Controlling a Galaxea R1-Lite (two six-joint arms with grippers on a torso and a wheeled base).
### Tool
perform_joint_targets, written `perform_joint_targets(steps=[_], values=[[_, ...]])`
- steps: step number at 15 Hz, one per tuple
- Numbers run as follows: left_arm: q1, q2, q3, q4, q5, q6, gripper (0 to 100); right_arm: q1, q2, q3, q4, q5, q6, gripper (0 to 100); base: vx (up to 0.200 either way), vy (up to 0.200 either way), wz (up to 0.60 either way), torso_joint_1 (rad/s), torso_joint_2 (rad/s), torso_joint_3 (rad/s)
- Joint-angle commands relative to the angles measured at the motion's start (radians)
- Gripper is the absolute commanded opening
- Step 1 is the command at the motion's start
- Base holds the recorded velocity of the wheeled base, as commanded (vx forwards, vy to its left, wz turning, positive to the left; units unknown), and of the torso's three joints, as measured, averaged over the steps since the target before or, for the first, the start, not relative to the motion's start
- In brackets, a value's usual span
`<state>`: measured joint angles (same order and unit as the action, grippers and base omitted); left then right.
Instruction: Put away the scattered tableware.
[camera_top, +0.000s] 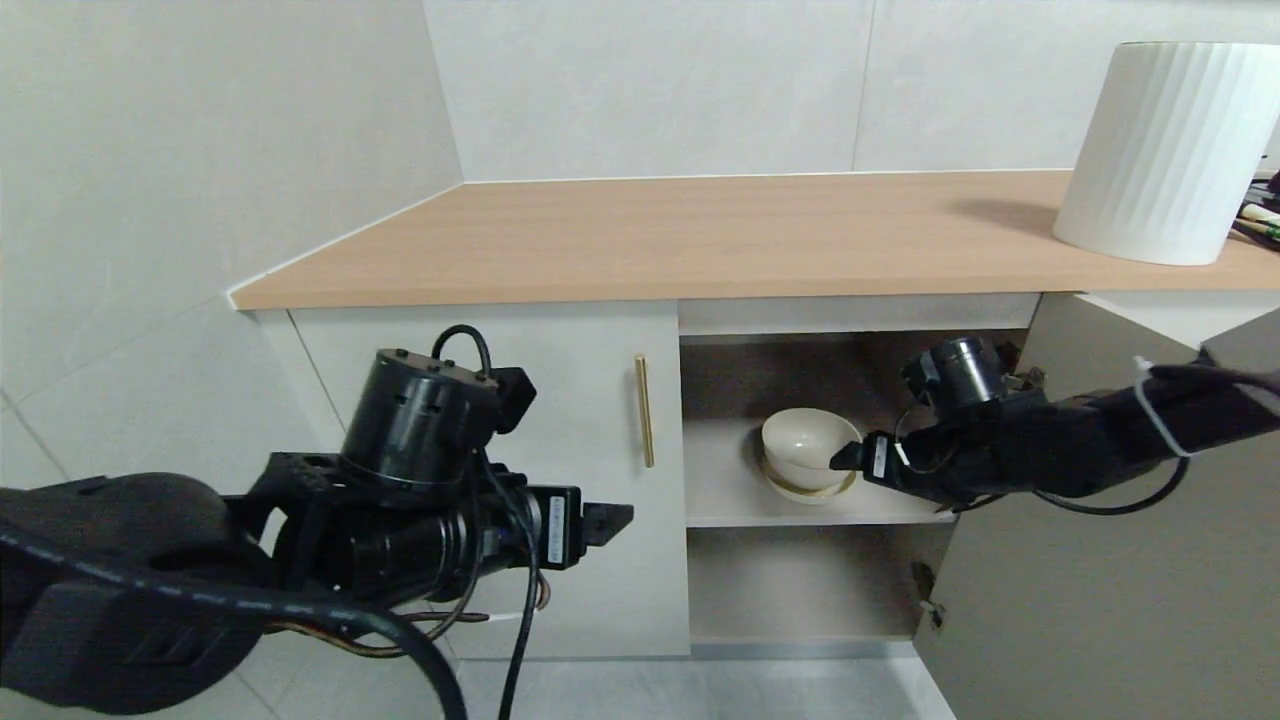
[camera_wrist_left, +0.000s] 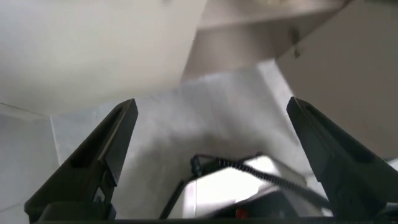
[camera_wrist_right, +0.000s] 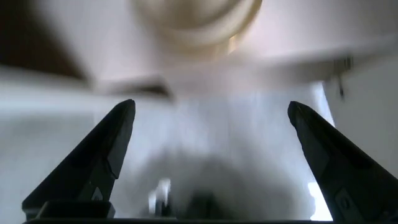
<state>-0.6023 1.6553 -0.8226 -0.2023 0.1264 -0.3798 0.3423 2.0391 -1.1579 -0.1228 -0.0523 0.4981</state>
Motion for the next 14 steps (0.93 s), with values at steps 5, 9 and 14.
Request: perform_joint_targets(steps=[5, 9, 14], values=[[0.096, -0.322, 0.172, 0.015, -0.002, 0.042, 100, 0.099, -0.619, 0.368, 0.176, 0.034, -0.139, 100, 0.0, 0.0, 0.0, 0.0, 0.0, 0.0], [0.098, -0.376, 0.203, 0.015, -0.001, 0.041, 100, 0.101, -0.729, 0.42, 0.238, 0.003, -0.177, 100, 0.0, 0.0, 0.0, 0.0, 0.0, 0.0], [0.098, -0.362, 0.217, 0.014, -0.004, 0.038, 100, 0.156, -0.709, 0.442, 0.238, -0.034, -0.174, 100, -0.12, 0.0, 0.0, 0.003, 0.0, 0.0]])
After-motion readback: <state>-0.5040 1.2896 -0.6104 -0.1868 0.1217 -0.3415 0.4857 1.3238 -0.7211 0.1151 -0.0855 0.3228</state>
